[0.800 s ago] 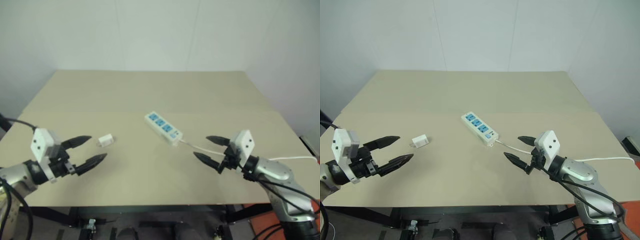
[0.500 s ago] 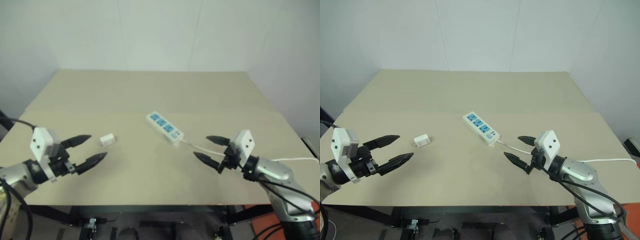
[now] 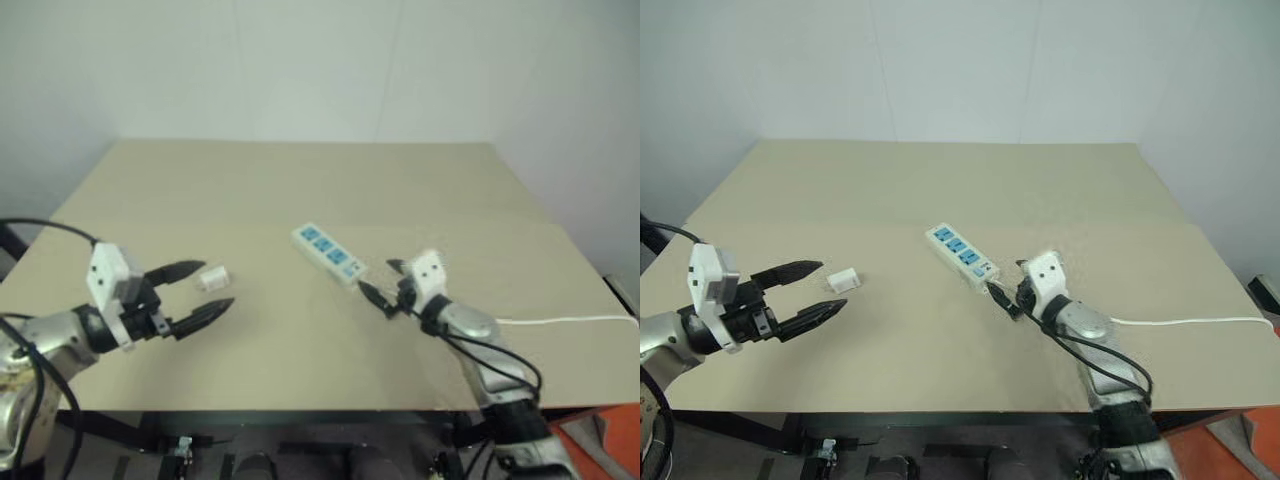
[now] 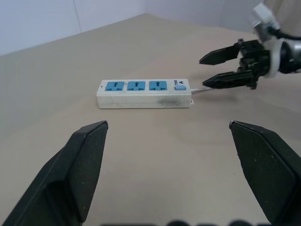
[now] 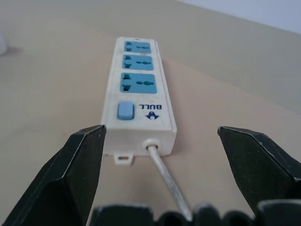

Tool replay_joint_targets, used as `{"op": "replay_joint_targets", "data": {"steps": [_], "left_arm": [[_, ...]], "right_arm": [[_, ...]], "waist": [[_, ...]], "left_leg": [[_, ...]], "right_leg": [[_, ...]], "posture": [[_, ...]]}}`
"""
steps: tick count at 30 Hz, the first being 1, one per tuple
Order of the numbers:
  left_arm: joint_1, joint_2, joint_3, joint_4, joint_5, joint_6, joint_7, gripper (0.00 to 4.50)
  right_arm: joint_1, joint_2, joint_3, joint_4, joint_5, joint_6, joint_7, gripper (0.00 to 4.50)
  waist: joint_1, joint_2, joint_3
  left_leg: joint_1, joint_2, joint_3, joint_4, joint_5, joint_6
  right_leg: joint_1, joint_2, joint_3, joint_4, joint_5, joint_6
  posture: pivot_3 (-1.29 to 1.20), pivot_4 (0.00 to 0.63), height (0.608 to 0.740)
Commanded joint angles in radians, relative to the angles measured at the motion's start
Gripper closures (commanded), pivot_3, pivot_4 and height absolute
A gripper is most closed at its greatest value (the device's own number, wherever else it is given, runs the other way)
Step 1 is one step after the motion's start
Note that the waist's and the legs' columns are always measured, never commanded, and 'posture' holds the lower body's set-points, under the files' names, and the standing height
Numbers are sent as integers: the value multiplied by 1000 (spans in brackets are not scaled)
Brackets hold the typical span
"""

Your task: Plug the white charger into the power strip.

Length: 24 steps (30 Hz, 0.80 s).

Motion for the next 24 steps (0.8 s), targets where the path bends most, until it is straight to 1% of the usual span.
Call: {"op": "replay_joint_targets", "data": {"steps": [1,4,9,12,15,16,18,20,23,24], "left_arm": [[-14,20,6,-1,-7,-27,-4,0],[-13,25,5,7,-8,-36,-7,0],[-12,28,-1,22,-3,-53,-13,0],[-11,28,-5,21,-1,-60,-16,0],[-8,29,-5,17,-3,-64,-17,0],[-5,29,-4,15,-3,-66,-17,0],[0,29,-3,11,-4,-69,-17,0],[3,29,-3,6,-8,-68,-17,0],[3,30,-8,5,-8,-68,-17,0],[2,31,-11,6,-9,-68,-18,0]], "right_arm": [[-30,-15,11,39,-51,24,-19,22],[-35,-22,24,66,-80,89,-25,584],[-37,-29,66,94,-111,123,12,2321],[-42,-25,63,84,-92,119,35,3353],[-34,-42,61,55,-73,117,82,4324],[-21,-53,62,36,-60,111,114,4491],[5,-73,63,0,-35,82,172,4491],[65,-92,51,-68,27,-22,265,4491],[133,-126,53,-102,57,-128,358,4491],[150,-140,58,-94,57,-155,385,4153]], "waist": [[1,0,0],[1,0,0],[0,0,0],[0,0,0],[0,0,0],[0,0,0],[1,0,0],[1,0,0],[-2,0,0],[-5,0,0]], "left_leg": [[0,0,0,0,0,0],[-1,0,0,-1,0,0],[-1,0,0,-1,0,0],[1,0,0,-1,0,0],[1,0,0,0,0,0],[1,0,0,0,0,0],[1,0,0,0,0,0],[0,0,0,-1,0,0],[-2,1,0,-2,-1,1],[-2,1,0,-2,-1,1]], "right_leg": [[0,0,0,0,1,-2],[0,-1,-1,-3,1,-3],[1,-1,-1,-4,1,-2],[2,0,-1,-4,-1,3],[3,0,-1,-4,0,4],[3,0,-1,-4,0,4],[3,0,-1,-4,0,4],[2,0,-1,-5,-1,4],[1,0,-2,-6,-1,3],[1,0,-1,-6,-1,3]], "posture": [[0,150,740],[0,150,740],[0,150,740],[0,150,740],[0,150,740],[0,150,740],[0,150,740],[0,150,740],[0,150,740],[0,150,740]]}}
